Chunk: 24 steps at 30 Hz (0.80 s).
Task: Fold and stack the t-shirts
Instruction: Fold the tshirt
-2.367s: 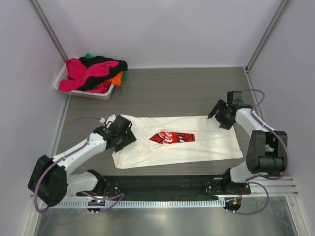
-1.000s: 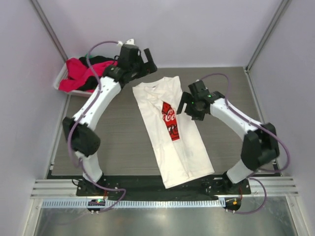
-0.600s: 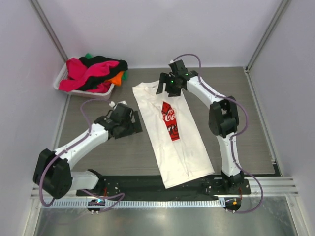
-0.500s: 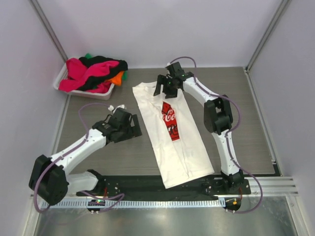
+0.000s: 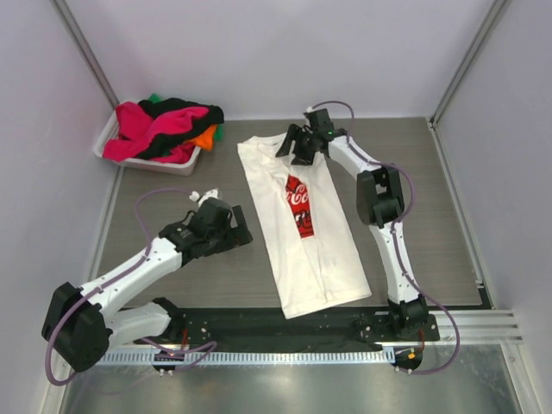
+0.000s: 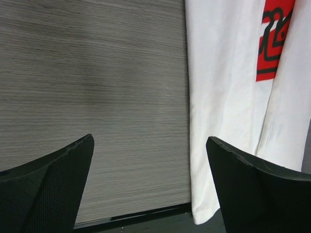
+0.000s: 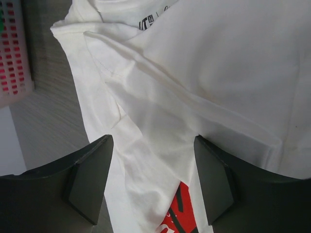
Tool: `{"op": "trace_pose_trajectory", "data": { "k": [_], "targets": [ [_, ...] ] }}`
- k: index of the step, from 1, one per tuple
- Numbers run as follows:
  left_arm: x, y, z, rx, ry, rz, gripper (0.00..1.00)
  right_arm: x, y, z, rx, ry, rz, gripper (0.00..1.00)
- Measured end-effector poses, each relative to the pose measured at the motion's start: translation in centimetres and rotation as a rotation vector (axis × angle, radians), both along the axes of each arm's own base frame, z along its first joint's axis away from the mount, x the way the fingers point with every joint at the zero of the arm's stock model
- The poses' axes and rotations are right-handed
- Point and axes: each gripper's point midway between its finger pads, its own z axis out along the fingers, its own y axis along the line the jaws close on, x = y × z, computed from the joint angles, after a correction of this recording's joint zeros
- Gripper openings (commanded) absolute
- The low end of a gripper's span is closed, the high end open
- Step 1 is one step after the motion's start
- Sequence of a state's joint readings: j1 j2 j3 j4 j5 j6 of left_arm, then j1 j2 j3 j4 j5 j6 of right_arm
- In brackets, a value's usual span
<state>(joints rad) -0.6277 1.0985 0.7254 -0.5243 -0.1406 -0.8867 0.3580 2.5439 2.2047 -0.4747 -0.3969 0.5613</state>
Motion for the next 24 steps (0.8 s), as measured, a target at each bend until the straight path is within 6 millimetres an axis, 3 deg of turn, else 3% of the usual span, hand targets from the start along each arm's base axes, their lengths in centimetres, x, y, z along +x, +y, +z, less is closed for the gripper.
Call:
{"op": "trace_pose_trajectory", "data": {
  "k": [7, 11, 15, 20, 24],
  "targets": [
    [-0.4, -0.9, -1.0, 0.022, 0.022, -0.02, 0.98, 5.9, -8.7, -0.1, 0.067, -0.036, -0.283, 0.73],
    [-0.8, -1.4, -1.5, 0.034, 0.036, -0.032, 0.98, 7.5, -11.7, 0.1, 0.081, -0.061, -0.367, 0.74],
    [-1.3, -2.2, -1.7, 0.036, 0.04, -0.051, 0.98, 7.7, -11.6, 0.3, 0.084, -0.076, -0.366, 0.78],
    [-2.0, -3.5, -1.8, 0.026, 0.048, -0.068, 0.97, 7.3, -10.0, 0.8, 0.071, -0.102, -0.312, 0.85],
    [-2.6, -4.6, -2.1, 0.023, 0.066, -0.08, 0.96, 5.1, -9.3, 1.5, 0.018, -0.07, -0.264, 0.89]
  ]
}}
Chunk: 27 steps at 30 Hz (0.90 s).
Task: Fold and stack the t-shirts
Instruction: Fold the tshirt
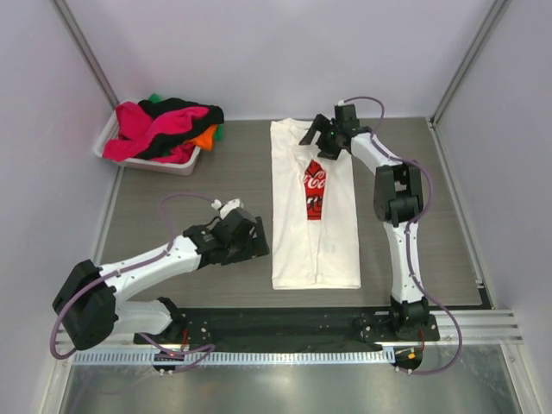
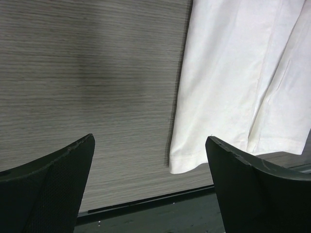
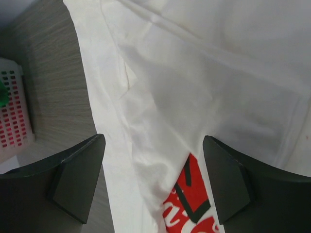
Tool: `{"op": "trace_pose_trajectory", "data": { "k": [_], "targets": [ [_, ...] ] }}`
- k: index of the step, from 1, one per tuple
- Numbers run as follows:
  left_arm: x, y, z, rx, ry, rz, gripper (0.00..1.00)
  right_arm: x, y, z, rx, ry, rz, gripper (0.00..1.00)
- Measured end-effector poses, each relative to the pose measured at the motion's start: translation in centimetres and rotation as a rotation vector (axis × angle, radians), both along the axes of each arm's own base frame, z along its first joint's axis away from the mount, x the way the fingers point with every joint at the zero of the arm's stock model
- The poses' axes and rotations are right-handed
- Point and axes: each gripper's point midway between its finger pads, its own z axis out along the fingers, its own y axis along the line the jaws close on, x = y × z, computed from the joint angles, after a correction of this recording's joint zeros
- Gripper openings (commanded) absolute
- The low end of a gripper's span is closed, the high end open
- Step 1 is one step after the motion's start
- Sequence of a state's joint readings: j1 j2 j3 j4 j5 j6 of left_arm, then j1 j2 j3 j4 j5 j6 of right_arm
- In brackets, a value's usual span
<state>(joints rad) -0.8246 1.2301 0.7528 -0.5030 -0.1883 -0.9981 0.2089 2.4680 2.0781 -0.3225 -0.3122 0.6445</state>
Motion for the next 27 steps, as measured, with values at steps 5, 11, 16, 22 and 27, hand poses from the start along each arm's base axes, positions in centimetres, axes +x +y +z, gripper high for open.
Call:
{"op": "trace_pose_trajectory", "data": {
  "k": [5, 11, 16, 22, 27],
  "targets": [
    [-0.6, -1.6, -0.4, -0.031, 0.019, 0.004, 0.93, -6.0, -1.8, 3.9, -0.104, 0.055, -0.005, 0.89],
    [-1.5, -3.6, -1.1, -0.081, 0.034, 0.006, 0.81, -16.6, -7.4, 12.1, -0.208, -0.004, -0.155, 0.75],
    [-2.7, -5.0, -2.8, -0.076, 0.065, -0.004, 0.73, -28.0, -11.2, 7.9, -0.257, 0.115, -0.238, 0.63],
    [-3.8, -6.3, -3.9, -0.097, 0.08, 0.002, 0.66, -40.5, -12.5, -1.1, -0.312, 0.383, -0.23, 0.54],
    [-4.6, -6.0, -4.9, -0.096, 0.088, 0.016, 0.64, -45.1, -11.9, -3.9, -0.301, 0.433, -0.201, 0.42]
  ]
}}
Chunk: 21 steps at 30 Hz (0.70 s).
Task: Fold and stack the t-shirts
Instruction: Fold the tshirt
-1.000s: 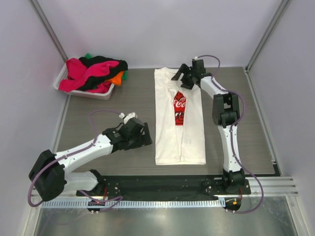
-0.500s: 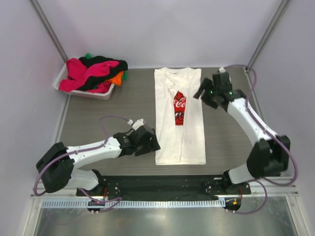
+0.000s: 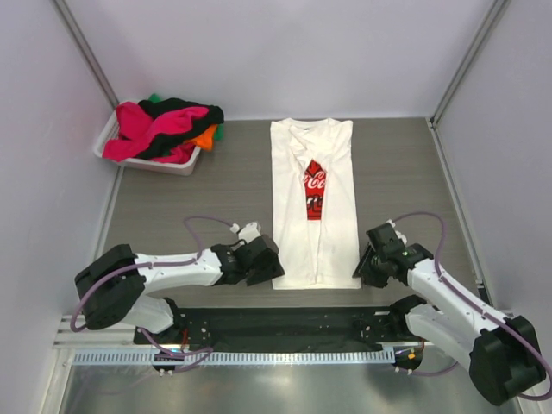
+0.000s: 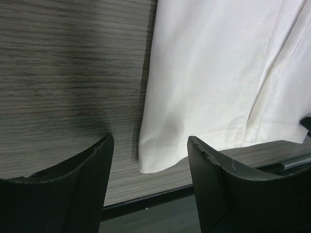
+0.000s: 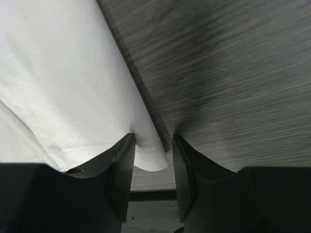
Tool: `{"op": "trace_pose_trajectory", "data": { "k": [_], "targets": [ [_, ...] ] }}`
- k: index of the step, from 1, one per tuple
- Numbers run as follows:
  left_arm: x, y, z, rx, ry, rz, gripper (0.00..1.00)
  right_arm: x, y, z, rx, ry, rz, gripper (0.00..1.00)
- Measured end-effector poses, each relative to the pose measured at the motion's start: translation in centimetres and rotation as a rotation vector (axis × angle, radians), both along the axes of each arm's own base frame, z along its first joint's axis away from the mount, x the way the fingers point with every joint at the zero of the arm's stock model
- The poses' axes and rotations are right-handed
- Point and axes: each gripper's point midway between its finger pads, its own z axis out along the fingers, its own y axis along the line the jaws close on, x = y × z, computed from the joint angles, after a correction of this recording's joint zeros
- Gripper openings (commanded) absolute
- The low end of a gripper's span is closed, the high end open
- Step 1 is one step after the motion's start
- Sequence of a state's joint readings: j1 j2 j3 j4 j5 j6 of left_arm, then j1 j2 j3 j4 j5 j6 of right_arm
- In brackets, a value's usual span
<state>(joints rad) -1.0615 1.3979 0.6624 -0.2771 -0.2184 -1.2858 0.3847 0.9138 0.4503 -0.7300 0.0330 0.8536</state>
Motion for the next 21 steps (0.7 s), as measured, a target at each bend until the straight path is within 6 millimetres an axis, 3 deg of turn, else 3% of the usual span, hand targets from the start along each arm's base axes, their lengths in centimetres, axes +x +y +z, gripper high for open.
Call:
{"op": "trace_pose_trajectory", "data": {
  "k": [6, 12, 15, 16, 18, 19, 21],
  "targets": [
    [-0.3, -0.4, -0.1, -0.018, -0.013, 0.019, 0.61, -1.6, 1.2, -0.7, 0.058, -0.017, -0.007, 0.35],
    [-0.6, -0.8, -0.2, -0.038, -0.027, 0.035, 0.49, -2.2, 2.3, -0.8, 0.076, -0.017, -0.001, 0.22],
    [-0.7, -0.8, -0.5, -0.035, -0.026, 0.044, 0.37, -2.2, 2.4, -0.9, 0.078, -0.018, -0.009, 0.18],
    [-0.7, -0.8, -0.6, -0.033, -0.025, 0.049, 0.25, -2.2, 2.4, -0.9, 0.079, -0.019, -0.012, 0.17],
    [-0.6, -0.8, -0.9, -0.026, -0.023, 0.055, 0.13, -2.2, 2.4, -0.9, 0.08, -0.019, -0.014, 0.08],
    [-0.6, -0.7, -1.1, -0.021, -0.022, 0.057, 0.0, -2.2, 2.4, -0.9, 0.08, -0.019, -0.015, 0.06],
    [-0.5, -0.9, -1.2, -0.022, -0.027, 0.056, 0.0, -2.2, 2.5, -0.9, 0.08, -0.019, -0.016, 0.01]
  ]
}}
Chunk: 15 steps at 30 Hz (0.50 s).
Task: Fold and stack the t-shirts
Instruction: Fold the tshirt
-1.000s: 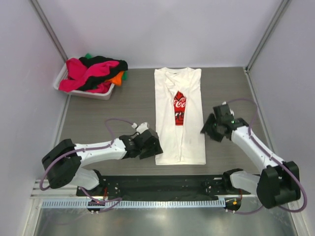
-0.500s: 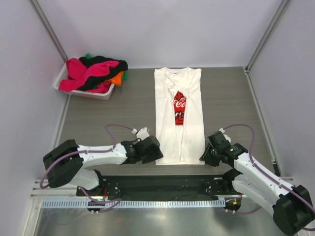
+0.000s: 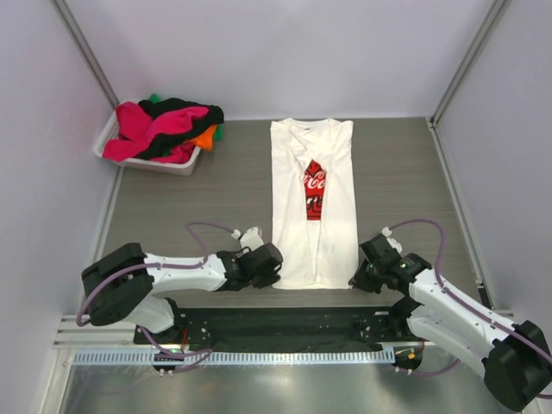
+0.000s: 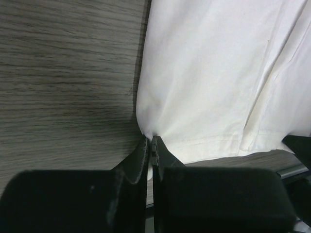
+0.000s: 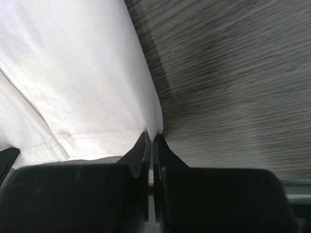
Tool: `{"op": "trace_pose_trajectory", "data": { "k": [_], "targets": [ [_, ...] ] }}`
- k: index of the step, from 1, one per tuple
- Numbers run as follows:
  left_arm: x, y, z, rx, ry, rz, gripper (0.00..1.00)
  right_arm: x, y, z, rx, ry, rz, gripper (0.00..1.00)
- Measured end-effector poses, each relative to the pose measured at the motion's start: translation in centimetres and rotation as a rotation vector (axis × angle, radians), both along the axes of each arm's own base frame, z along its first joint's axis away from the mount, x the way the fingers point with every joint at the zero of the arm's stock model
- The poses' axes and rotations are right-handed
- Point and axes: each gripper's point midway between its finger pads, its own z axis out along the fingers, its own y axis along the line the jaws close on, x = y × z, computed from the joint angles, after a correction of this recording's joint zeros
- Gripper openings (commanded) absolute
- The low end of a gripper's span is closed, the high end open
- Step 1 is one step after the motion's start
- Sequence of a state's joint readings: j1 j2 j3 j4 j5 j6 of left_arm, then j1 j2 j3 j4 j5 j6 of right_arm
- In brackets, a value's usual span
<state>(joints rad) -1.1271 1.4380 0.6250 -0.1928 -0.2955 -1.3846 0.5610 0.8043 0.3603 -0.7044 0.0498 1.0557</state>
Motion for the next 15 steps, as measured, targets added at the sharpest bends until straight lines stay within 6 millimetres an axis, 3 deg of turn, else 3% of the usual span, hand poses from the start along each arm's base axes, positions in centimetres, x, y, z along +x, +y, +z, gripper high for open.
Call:
{"op": "trace_pose_trajectory", "data": {
  "k": [6, 10, 15],
  "targets": [
    [-0.9, 0.7, 1.0, 0.013, -0.014, 0.008, 0.0, -0.2, 0.0, 0.4, 0.015, -0.011, -0.002, 0.01],
    [-2.1, 1.0, 4.3, -0.005, -0.051, 0.0, 0.0, -0.9, 0.1, 1.4, 0.039, -0.019, -0.003, 0.01],
    [-2.1, 0.7, 8.4, -0.027, -0.094, 0.008, 0.0, -0.2, 0.1, 4.7, 0.052, -0.074, -0.02, 0.01]
  ]
}}
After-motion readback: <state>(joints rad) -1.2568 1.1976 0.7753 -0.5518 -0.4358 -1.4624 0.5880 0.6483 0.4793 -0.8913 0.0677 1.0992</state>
